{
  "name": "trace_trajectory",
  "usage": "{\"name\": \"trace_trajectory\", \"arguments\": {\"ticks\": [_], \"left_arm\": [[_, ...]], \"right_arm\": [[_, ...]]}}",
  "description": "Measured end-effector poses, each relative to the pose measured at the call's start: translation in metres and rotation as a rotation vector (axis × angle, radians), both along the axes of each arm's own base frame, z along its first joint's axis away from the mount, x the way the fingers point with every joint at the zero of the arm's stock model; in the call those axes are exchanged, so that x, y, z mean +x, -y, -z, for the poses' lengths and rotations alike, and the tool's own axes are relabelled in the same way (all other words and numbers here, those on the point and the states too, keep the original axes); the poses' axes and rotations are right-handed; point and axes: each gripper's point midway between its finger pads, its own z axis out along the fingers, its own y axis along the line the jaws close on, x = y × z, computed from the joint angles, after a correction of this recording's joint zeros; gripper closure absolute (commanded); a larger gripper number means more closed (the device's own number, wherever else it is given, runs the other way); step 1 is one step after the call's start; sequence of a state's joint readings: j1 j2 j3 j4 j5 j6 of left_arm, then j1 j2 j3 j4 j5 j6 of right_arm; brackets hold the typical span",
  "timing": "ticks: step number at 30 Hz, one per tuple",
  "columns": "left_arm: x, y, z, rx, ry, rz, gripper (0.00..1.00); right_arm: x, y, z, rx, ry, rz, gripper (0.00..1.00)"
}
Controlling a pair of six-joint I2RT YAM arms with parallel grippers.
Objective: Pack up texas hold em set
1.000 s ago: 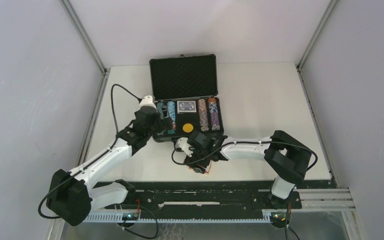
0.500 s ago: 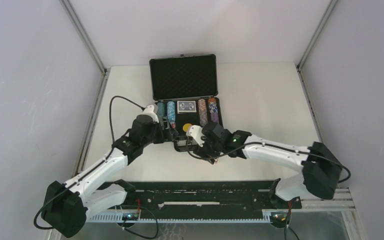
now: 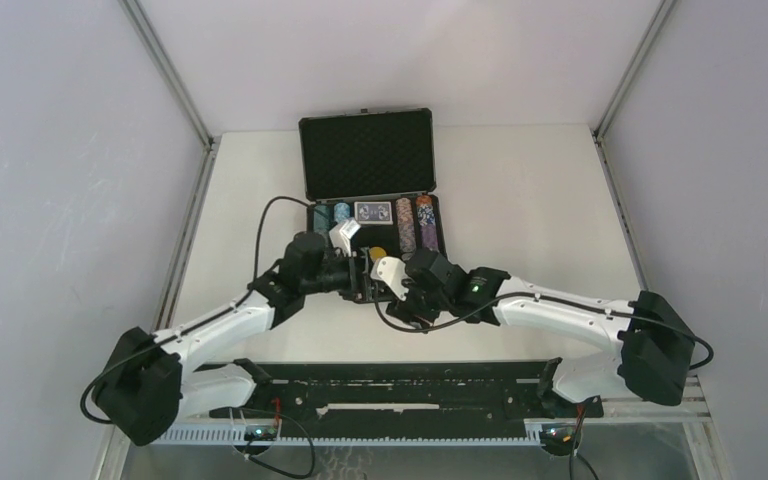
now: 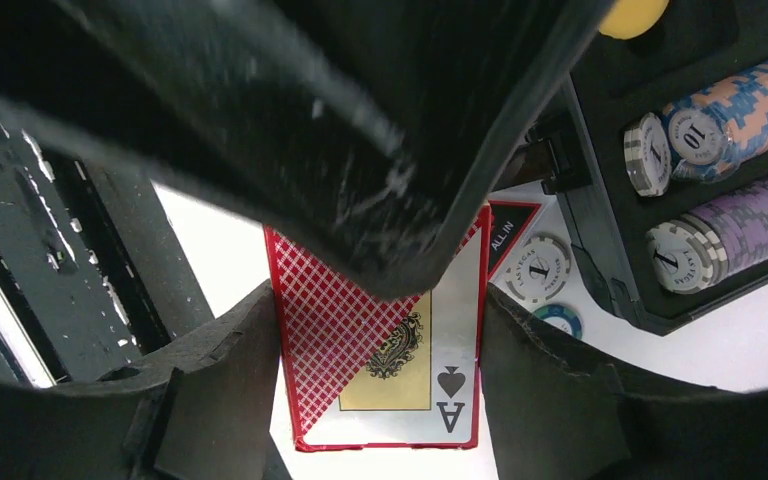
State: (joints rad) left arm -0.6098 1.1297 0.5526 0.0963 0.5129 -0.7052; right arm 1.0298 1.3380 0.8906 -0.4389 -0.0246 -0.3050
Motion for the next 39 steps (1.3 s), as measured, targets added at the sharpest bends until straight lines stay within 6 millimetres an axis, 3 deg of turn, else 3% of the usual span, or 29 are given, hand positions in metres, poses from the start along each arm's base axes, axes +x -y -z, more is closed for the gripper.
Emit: {"name": "trace_trajectory", "arguments": {"ticks": [6, 10, 13, 18, 19, 20, 23, 24, 27, 29, 31, 36, 39], "left_arm": [[-0.021, 0.022, 0.001, -0.048, -0.039, 0.122, 0.28], [-0.03, 0.031, -0.003, -0.076, -0.039, 0.174, 0.37], [-0.033, 0.035, -0.003, -0.087, -0.046, 0.192, 0.55], [-0.036, 0.042, -0.001, -0.102, -0.077, 0.21, 0.97], [-0.034, 0.043, -0.003, -0.103, -0.081, 0.206, 0.99], [-0.033, 0.043, -0.003, -0.103, -0.083, 0.202, 1.0], [-0.031, 0.045, -0.006, -0.099, -0.083, 0.199, 1.0], [-0.03, 0.045, -0.007, -0.095, -0.079, 0.196, 1.0], [-0.019, 0.042, -0.01, -0.087, -0.066, 0.164, 1.0], [-0.001, 0.032, -0.011, -0.08, -0.059, 0.098, 1.0], [0.018, 0.019, -0.011, -0.07, -0.06, 0.025, 1.0], [0.086, -0.037, -0.016, -0.022, -0.025, -0.278, 1.0], [0.107, -0.05, -0.026, -0.007, 0.002, -0.369, 1.0]], "right_arm": [[-0.001, -0.001, -0.018, 0.047, 0.03, -0.004, 0.75], [-0.001, 0.0, -0.03, 0.082, 0.05, -0.005, 0.75], [-0.003, -0.001, -0.034, 0.092, 0.057, -0.008, 0.75], [-0.005, 0.002, -0.035, 0.084, 0.065, -0.007, 0.73], [-0.004, 0.003, -0.036, 0.081, 0.071, -0.001, 0.71], [-0.003, 0.003, -0.036, 0.081, 0.077, 0.003, 0.65], [-0.001, 0.004, -0.038, 0.086, 0.088, 0.01, 0.05], [0.0, 0.004, -0.039, 0.092, 0.094, 0.015, 0.01], [0.008, 0.008, -0.039, 0.1, 0.117, 0.055, 0.0], [0.016, 0.013, -0.039, 0.103, 0.135, 0.09, 0.0], [0.026, 0.018, -0.043, 0.119, 0.158, 0.137, 0.0], [0.053, 0.042, -0.058, 0.183, 0.207, 0.314, 0.0], [0.069, 0.054, -0.068, 0.242, 0.229, 0.417, 0.0]]}}
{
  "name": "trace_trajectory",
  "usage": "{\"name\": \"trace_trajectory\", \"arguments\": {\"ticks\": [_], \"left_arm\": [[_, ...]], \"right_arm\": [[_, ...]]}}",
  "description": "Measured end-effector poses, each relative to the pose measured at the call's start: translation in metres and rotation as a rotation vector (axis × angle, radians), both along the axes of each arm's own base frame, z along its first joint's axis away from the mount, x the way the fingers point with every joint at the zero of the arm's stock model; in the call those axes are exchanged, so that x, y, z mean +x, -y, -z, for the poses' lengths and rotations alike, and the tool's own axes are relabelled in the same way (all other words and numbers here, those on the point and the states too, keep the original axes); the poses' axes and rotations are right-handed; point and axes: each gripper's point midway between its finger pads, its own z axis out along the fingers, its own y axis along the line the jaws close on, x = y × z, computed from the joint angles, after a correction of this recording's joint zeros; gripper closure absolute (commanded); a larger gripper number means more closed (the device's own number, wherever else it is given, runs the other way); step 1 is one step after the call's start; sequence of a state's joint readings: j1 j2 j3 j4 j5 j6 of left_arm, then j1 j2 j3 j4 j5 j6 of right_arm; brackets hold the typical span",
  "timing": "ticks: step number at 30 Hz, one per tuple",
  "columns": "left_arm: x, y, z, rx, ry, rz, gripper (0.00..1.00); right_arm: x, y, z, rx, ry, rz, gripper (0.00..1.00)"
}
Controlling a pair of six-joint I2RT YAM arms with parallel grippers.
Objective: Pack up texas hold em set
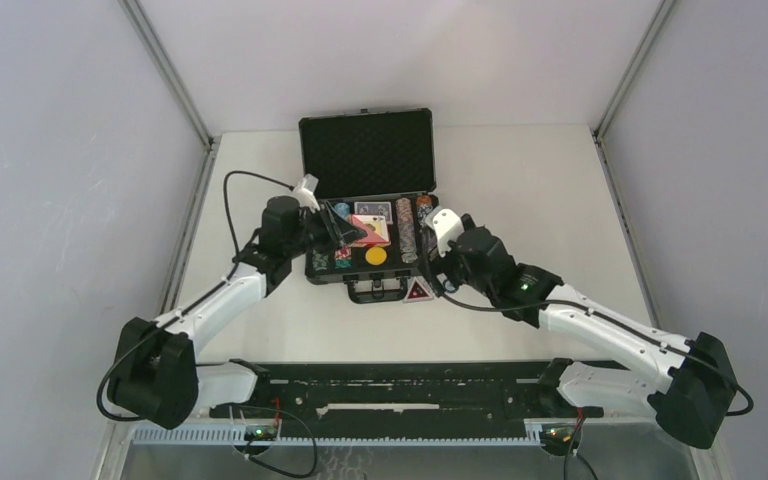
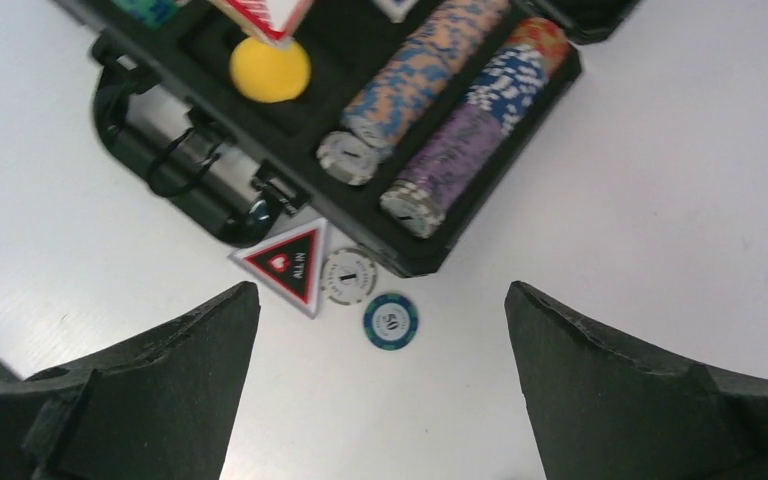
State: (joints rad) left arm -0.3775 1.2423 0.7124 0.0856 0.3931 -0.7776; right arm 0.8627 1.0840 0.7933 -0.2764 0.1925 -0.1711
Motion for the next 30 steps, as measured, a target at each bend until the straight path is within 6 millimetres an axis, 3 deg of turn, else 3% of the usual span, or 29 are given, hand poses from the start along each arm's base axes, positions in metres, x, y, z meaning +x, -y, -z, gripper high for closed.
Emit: {"name": "trace_trajectory", "arguments": {"ticks": [5, 11, 20, 30], "left_arm": [[0.009, 0.0, -0.003, 0.0, -0.002, -0.033, 1.0], [0.014, -0.003, 0.028, 0.032, -0.097, -0.077, 1.0], [0.022, 0.0, 0.067, 0.049, -0.196, -0.095, 1.0], [0.022, 0.01, 0.066, 0.011, -0.202, -0.049, 1.0]], "right_arm": [[0.011, 0.014, 0.004, 0.03, -0.005, 0.074, 0.0], [0.014, 0.028, 0.014, 0.058, -0.024, 0.137, 0.0], [0.02, 0.035, 0.005, 0.13, -0.017, 0.166, 0.0], [0.022, 0.037, 0.006, 0.136, -0.024, 0.175, 0.0]]}}
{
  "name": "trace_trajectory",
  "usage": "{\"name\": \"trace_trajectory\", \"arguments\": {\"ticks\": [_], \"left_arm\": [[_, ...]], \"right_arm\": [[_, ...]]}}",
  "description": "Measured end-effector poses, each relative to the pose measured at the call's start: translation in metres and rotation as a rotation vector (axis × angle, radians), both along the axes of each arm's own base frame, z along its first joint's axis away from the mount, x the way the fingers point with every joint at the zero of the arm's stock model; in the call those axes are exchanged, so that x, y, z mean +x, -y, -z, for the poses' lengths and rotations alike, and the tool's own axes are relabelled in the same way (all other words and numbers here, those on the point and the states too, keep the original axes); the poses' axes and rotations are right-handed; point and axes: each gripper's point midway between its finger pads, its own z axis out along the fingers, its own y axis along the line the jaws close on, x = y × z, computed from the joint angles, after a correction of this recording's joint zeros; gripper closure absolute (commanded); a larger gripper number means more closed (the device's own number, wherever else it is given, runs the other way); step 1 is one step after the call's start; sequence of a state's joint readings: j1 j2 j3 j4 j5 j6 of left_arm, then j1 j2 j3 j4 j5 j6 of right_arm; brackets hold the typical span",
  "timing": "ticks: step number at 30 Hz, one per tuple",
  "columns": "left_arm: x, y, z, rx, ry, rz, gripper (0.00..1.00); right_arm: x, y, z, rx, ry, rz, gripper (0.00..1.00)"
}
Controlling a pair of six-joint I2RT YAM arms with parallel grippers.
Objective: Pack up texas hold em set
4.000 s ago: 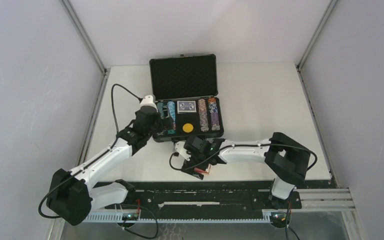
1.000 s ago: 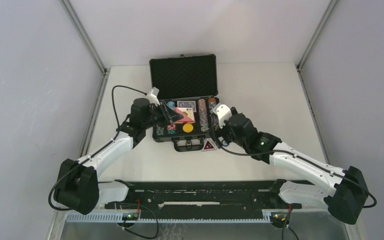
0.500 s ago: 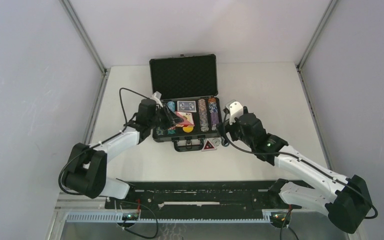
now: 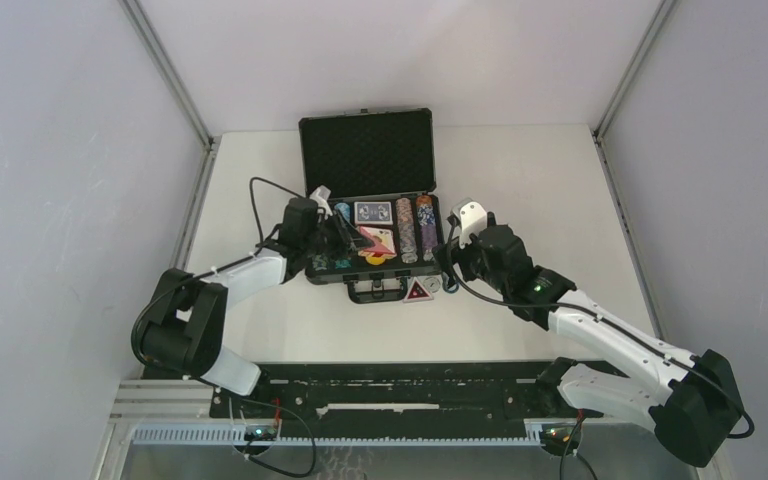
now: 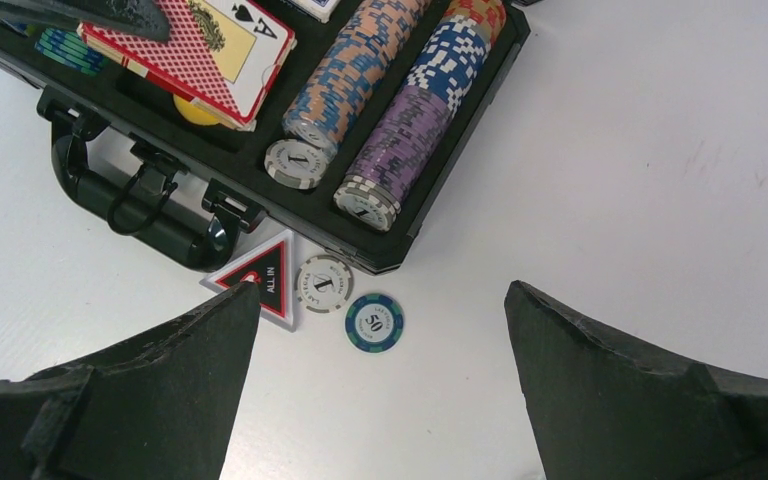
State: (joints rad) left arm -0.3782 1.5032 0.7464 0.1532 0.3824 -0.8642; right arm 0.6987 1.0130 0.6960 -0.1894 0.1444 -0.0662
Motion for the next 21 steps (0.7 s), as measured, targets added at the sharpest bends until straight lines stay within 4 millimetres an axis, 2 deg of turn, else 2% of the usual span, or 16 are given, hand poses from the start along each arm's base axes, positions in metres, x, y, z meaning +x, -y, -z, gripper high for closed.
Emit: {"name": "trace_trajectory", "arguments": {"ticks": [11, 12, 14, 15, 16, 18, 21], "left_arm": [[-0.016, 0.003, 0.004, -0.004, -0.048, 0.057, 0.99], [-0.016, 0.003, 0.004, -0.004, -0.049, 0.057, 0.9], [-0.016, 0.003, 0.005, -0.004, -0.05, 0.057, 0.66], [-0.016, 0.003, 0.006, -0.002, -0.052, 0.057, 0.5], [-0.015, 0.003, 0.007, -0.001, -0.056, 0.057, 0.42], [-0.016, 0.003, 0.011, 0.01, -0.064, 0.068, 0.29], [-0.017, 0.0, 0.015, 0.045, -0.082, 0.07, 0.18]], "right_arm": [[0.001, 0.001, 0.001, 0.001, -0.005, 0.005, 0.0], [0.001, 0.002, 0.001, 0.001, -0.005, 0.007, 0.0], [0.002, 0.003, 0.002, 0.0, -0.007, 0.01, 0.0], [0.002, 0.003, 0.002, -0.001, -0.008, 0.01, 0.0], [0.002, 0.002, 0.003, -0.002, -0.011, 0.009, 0.0], [0.002, 0.002, 0.005, -0.005, -0.017, 0.008, 0.0], [0.003, 0.002, 0.007, -0.009, -0.024, 0.007, 0.0]]}}
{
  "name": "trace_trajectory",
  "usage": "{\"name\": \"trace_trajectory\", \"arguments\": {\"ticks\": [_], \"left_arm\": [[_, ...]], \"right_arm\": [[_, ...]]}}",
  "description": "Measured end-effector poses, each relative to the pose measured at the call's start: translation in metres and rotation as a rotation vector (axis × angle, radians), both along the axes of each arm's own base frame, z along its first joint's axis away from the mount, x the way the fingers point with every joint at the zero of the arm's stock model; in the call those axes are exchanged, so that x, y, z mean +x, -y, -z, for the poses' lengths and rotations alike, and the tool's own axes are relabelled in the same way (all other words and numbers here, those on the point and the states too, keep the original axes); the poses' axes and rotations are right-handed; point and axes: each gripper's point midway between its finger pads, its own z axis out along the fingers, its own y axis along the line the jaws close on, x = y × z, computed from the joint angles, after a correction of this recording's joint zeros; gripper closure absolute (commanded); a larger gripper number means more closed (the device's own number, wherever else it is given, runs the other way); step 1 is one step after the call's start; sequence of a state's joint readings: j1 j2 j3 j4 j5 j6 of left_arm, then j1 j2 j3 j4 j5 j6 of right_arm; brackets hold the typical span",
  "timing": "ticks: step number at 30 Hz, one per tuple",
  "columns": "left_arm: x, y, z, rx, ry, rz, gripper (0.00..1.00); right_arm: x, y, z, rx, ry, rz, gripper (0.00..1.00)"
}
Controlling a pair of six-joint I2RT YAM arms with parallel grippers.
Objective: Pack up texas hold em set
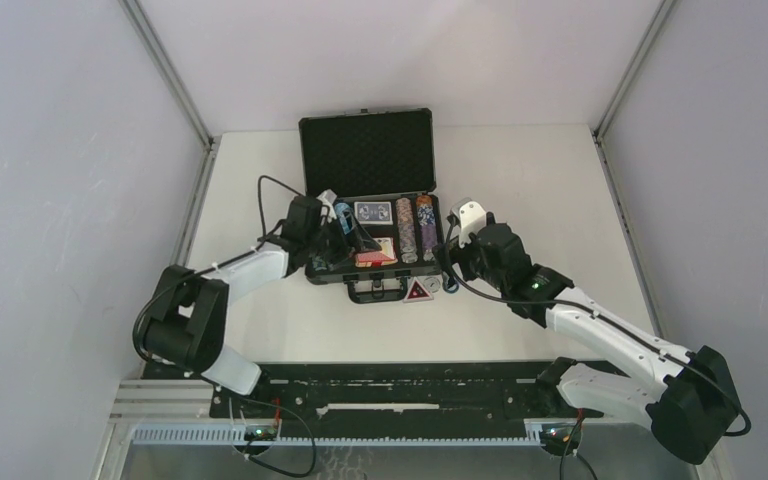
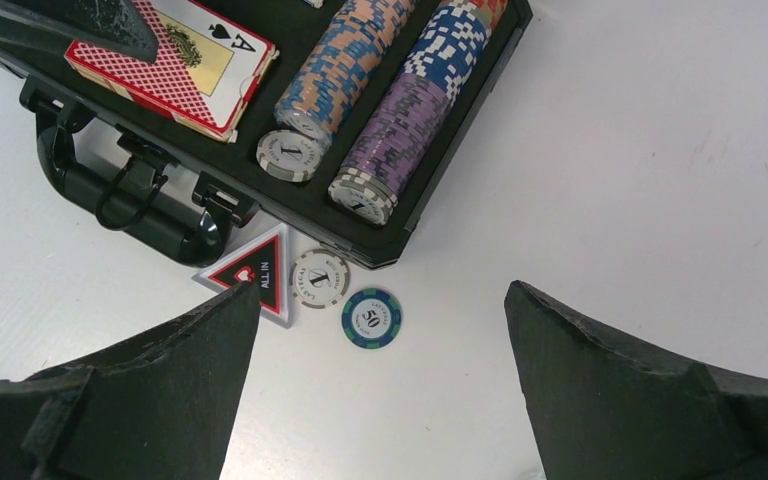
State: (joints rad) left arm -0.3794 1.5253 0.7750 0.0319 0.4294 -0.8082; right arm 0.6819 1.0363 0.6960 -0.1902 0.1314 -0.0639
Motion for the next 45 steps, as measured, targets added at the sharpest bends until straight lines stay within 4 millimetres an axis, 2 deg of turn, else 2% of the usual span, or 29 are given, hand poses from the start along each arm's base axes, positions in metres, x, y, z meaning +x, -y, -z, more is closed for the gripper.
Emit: {"name": "trace_trajectory", "arguments": {"ticks": [5, 10, 14, 17, 22, 26, 31, 38, 44, 45], "left_arm": [[0.013, -0.011, -0.013, 0.137, 0.048, -0.006, 0.09], [0.027, -0.044, -0.042, 0.331, 0.147, -0.089, 0.13], [0.023, -0.054, -0.052, 0.414, 0.183, -0.108, 0.14], [0.016, -0.05, -0.047, 0.45, 0.175, -0.085, 0.15], [0.009, -0.03, -0.026, 0.482, 0.132, -0.016, 0.16], [0.011, -0.015, -0.013, 0.491, 0.103, 0.03, 0.16], [0.016, 0.003, -0.009, 0.48, 0.104, 0.072, 0.19], [0.018, 0.007, 0.006, 0.481, 0.078, 0.088, 0.2], [0.018, 0.005, 0.002, 0.5, 0.08, 0.09, 0.19], [0.018, 0.004, 0.0, 0.508, 0.085, 0.09, 0.22]], "right_arm": [[0.0, 0.0, 0.0, 0.001, -0.001, 0.001, 0.0], [0.001, 0.002, 0.0, 0.003, -0.001, 0.007, 0.0], [0.002, 0.002, 0.0, 0.006, -0.004, 0.006, 0.0], [0.002, 0.003, 0.0, 0.009, -0.007, 0.005, 0.0], [0.001, 0.001, 0.0, 0.014, -0.01, -0.002, 0.0], [0.001, 0.002, 0.003, 0.011, -0.014, 0.0, 0.0], [0.0, 0.005, 0.007, 0.005, -0.022, 0.006, 0.0], [0.0, 0.005, 0.007, 0.008, -0.023, 0.008, 0.0], [0.0, 0.005, 0.006, 0.014, -0.024, 0.012, 0.0], [0.0, 0.005, 0.007, 0.014, -0.025, 0.013, 0.0]]}}
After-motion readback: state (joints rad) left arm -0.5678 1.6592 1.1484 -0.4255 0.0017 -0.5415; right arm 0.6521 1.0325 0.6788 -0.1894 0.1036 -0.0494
